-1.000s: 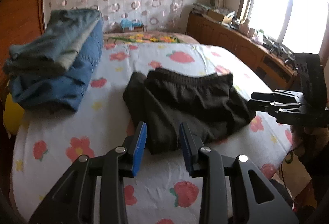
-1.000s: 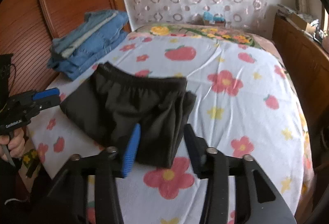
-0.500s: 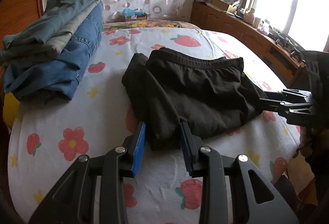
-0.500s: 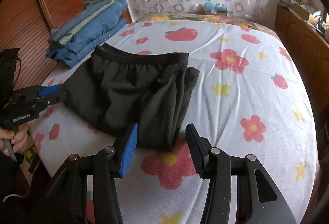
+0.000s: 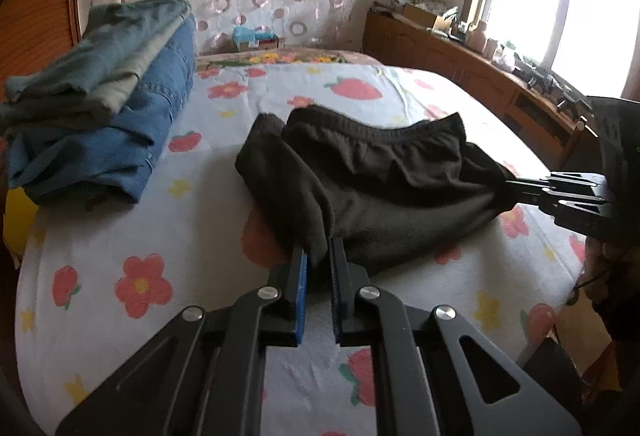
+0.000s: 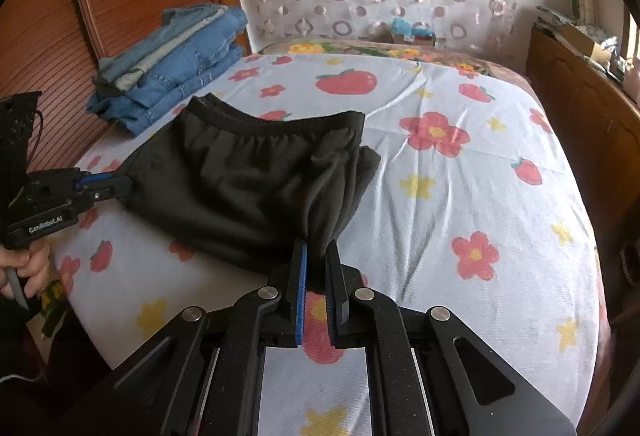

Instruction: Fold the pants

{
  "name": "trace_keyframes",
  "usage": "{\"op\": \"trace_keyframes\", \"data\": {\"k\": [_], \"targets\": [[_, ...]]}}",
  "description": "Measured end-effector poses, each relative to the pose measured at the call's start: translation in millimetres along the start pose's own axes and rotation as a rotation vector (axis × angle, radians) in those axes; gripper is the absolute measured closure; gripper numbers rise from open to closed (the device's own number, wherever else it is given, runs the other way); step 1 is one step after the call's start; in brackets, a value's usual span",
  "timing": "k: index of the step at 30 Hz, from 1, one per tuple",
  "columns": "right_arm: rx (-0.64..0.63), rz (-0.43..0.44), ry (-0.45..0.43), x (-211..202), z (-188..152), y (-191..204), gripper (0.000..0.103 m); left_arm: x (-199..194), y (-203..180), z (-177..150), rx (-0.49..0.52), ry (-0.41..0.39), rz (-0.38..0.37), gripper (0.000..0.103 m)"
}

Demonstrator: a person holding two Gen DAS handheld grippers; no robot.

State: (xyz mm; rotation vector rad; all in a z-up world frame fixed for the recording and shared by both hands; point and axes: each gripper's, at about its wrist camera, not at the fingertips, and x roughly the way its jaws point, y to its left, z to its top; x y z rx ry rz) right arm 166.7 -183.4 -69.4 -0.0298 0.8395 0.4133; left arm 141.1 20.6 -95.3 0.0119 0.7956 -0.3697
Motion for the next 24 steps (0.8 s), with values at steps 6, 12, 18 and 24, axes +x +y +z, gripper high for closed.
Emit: {"op": "trace_keyframes", "data": {"k": [6,12,18,24], "targets": [[0.0,0.034,-0.015,-16.6,-4.2,1.3,0.098,-21.5,-10.9,-8.1,0.028,-0.017,-0.025,0.095],[-0.023,0.052,-0.008,-31.2,-17.2,8.5,0.098,-32.5,-17.9,-25.5,0.026,-0.01,-0.051,0.095],[-0.021,0.061,-0.018,-46.1,-28.7,12.4,0.098,-43.1,-26.2,-33.7,0.034,-0.011,-0.052,0.095],[-0.013,0.058,-0.018,-48.6,-35.1,14.2,0.094,-46.2,-29.6,-34.5,0.046,-0.018,-0.058,0.083]]}}
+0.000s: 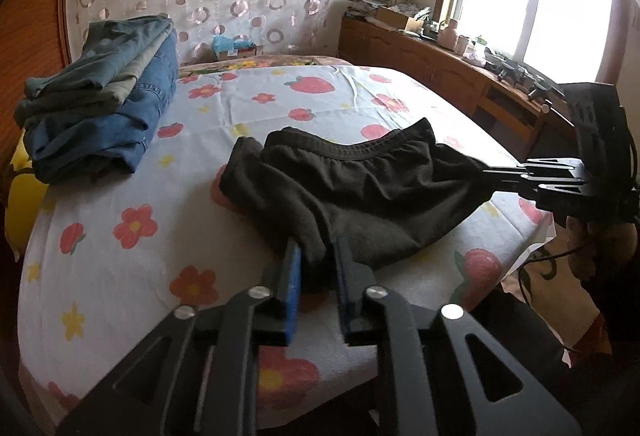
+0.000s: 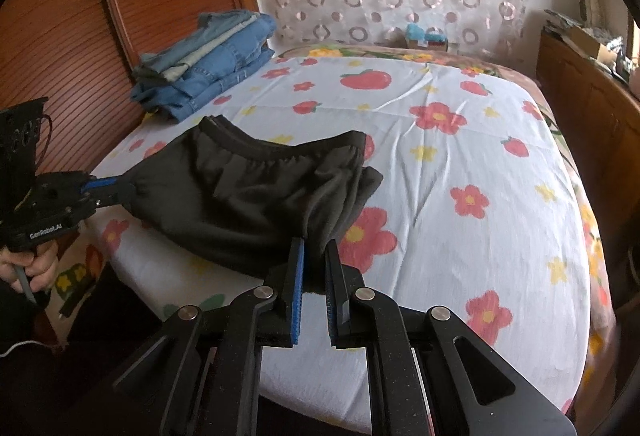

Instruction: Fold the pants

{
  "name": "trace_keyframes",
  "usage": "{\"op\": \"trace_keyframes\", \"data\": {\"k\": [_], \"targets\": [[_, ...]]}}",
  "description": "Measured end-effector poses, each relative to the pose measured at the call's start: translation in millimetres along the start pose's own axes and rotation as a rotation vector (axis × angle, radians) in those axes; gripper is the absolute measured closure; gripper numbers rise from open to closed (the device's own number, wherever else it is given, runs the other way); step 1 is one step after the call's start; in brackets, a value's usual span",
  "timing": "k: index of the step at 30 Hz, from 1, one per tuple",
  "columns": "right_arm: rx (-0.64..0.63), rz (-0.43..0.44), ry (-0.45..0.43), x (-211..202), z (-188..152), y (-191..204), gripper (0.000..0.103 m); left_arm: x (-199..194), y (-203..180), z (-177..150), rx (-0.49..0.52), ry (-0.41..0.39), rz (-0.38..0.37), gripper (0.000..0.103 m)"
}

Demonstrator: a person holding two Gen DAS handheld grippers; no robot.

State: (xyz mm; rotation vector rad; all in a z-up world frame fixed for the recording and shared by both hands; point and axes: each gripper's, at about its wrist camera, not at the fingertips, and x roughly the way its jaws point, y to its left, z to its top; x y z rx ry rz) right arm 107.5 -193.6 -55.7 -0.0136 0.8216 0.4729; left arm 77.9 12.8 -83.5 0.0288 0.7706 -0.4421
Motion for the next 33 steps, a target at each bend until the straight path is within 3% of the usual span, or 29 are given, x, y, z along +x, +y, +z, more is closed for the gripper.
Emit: {"op": "trace_keyframes", "data": {"k": [7,9,10,12,23,33], "targets": [[0.002,0.004,-0.018,-4.5,2.3,-0.7,0.086,-2.8,1.3,7.0,0.005,-0.022,0.012,0.075],[-0.006,0.008,-0.027,-4.4,6.8,-0.1,0.076,0.3,2.3,10.4,0.0,-0.02,0.022,0.075],[-0.01,0.01,-0.027,-2.7,9.3,0.2,0.065,2.1,2.8,11.7,-0.001,-0.022,0.031,0.074],[-0.018,0.001,-0.03,3.8,15.7,0.1,0.051,5.2,3.4,13.7,-0.006,-0.022,0.038,0.074],[-0.017,-0.031,-0.002,47.6,43.2,-19.2,0.05,24.0,11.7,27.1,-0.015,-0.016,0.053,0.074],[-0.027,-0.023,0.0,57.1,39.5,-25.6,0.05,42.8,15.6,45.4,-0.013,-0.006,0.059,0.074]]}}
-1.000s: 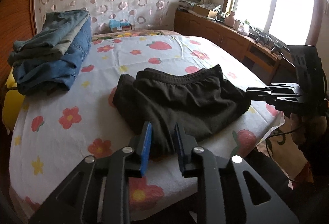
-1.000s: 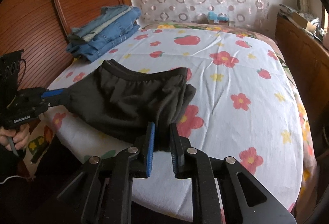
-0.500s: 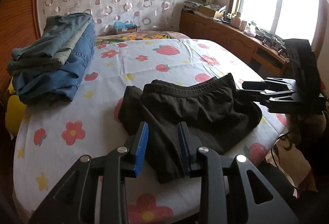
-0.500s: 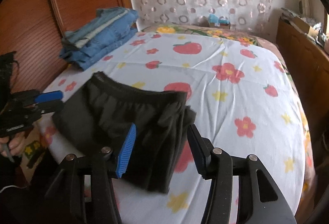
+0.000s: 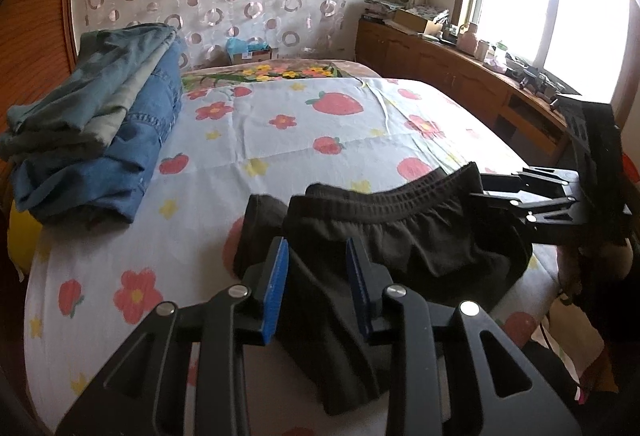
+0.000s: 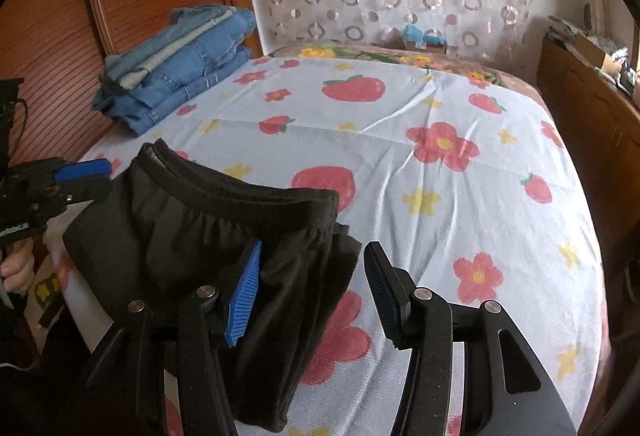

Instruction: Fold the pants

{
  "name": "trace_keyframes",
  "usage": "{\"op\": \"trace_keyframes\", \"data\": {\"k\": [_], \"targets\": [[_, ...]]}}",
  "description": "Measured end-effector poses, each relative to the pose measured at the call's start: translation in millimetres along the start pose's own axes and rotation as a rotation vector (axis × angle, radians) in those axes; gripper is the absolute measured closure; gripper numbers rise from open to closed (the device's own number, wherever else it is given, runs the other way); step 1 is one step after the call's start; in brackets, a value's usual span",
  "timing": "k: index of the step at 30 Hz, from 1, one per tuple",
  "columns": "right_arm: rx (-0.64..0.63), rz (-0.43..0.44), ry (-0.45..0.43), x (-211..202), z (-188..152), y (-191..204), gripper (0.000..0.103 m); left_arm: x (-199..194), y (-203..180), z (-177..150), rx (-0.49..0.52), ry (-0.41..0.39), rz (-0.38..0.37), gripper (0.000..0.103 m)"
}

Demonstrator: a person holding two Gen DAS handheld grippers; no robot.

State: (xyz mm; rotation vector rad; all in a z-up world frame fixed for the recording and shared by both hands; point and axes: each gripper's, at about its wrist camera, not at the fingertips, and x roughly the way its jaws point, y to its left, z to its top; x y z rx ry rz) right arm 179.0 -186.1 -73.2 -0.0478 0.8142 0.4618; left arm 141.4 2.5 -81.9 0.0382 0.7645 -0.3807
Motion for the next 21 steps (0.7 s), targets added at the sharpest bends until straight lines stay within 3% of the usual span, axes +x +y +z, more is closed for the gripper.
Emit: {"op": "trace_keyframes", "data": {"k": [4,9,21], "targets": [[0.023,0.011,-0.014,0.9,-1.1,-4.4,0.05,6.3,0.6,10.1,0.007,-0.009,-0.021,0.074],[0.024,0.008,-0.033,-2.4,-4.6,-4.5,0.05,22.0,1.9,20.5,0.023,0.017,0.011,0.07],[0.011,0.01,-0.031,2.3,-3.2,-1.5,0.05,50.5,-0.2,9.3,0.049,0.105,0.045,0.065]]}}
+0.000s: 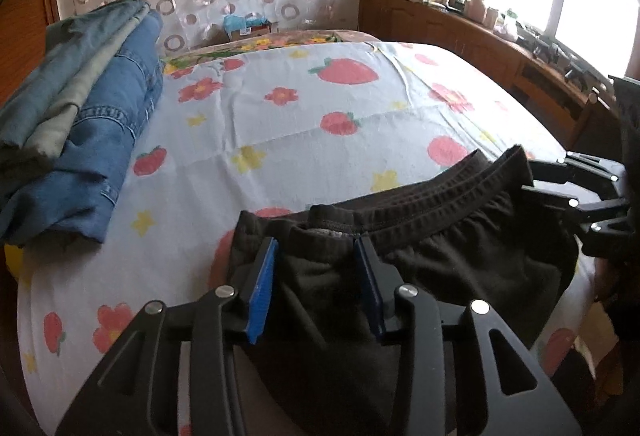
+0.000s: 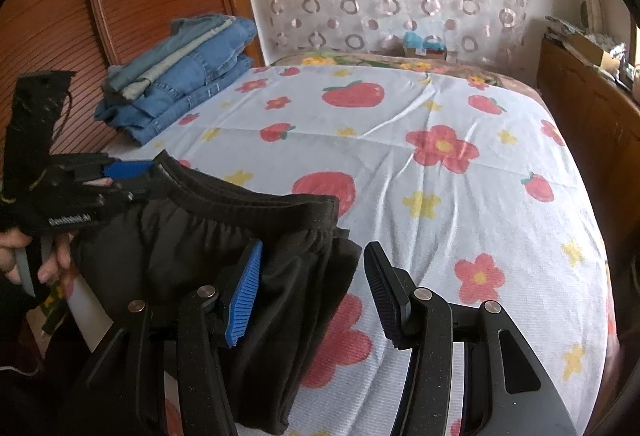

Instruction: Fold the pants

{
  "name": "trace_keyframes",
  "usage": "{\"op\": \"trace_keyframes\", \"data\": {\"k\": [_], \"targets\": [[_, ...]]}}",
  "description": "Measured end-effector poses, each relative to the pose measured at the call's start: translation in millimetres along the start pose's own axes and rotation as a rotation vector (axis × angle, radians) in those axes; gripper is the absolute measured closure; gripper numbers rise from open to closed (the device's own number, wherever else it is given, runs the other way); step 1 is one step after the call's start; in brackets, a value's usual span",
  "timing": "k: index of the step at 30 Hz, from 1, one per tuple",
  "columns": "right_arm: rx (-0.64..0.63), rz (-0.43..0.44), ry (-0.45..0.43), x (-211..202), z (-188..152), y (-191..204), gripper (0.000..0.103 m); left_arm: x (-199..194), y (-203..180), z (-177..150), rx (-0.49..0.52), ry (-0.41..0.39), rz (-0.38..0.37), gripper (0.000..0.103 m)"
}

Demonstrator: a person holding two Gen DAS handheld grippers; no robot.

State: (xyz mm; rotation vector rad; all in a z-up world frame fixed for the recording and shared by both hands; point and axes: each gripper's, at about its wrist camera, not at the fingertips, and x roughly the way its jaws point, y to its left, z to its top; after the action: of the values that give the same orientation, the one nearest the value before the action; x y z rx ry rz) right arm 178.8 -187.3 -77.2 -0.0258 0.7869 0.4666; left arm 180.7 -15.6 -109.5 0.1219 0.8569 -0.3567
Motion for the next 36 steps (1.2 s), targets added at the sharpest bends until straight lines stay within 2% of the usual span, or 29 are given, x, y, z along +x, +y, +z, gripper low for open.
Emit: {"op": "trace_keyframes", "data": {"k": [4,5,6,9,13,18,21,25,28,36], "targets": [[0.001,0.006,0.007,0.6,-0.9,-1.1,0.05,-3.9,-0.8,1.8,-0.004,-0.021,-0.008,0.066],[0.002,0.007,0.008,0.9,-0.7,-1.1,0.05,-4.7,-2.1,2.0,0.005,-0.026,-0.006,0.068],[0.003,0.008,0.009,1.1,-0.6,-1.1,0.05,-5.6,-3.3,2.0,0.014,-0.027,-0.005,0.079],[0.006,0.006,0.0,0.5,-0.8,-0.9,0.05,-15.3,-3.4,2.7,0.012,-0.065,-0.015,0.096],[0.015,0.004,-0.021,-1.6,-1.5,-1.1,0.05,-30.3,8.3,9.2,-0.06,-0.126,-0.023,0.097],[0.03,0.002,-0.015,-0.5,-1.6,-3.3,0.051,-26.1,12.8,10.9,-0.056,-0.113,-0.003,0.096],[0.051,-0.011,0.001,1.5,-1.6,-6.4,0.053,-21.5,14.7,9.1,-0.072,-0.094,-0.02,0.089],[0.089,-0.043,0.031,5.3,-1.4,-13.9,0.054,-25.0,14.8,3.6,-0.064,-0.084,-0.006,0.082],[0.111,-0.068,0.029,4.2,-2.1,-17.3,0.055,-32.4,15.5,-2.3,-0.068,-0.086,-0.017,0.08],[0.108,-0.069,0.029,2.7,-2.6,-17.9,0.055,-59.5,17.9,-33.7,-0.098,-0.091,-0.046,0.08]]}}
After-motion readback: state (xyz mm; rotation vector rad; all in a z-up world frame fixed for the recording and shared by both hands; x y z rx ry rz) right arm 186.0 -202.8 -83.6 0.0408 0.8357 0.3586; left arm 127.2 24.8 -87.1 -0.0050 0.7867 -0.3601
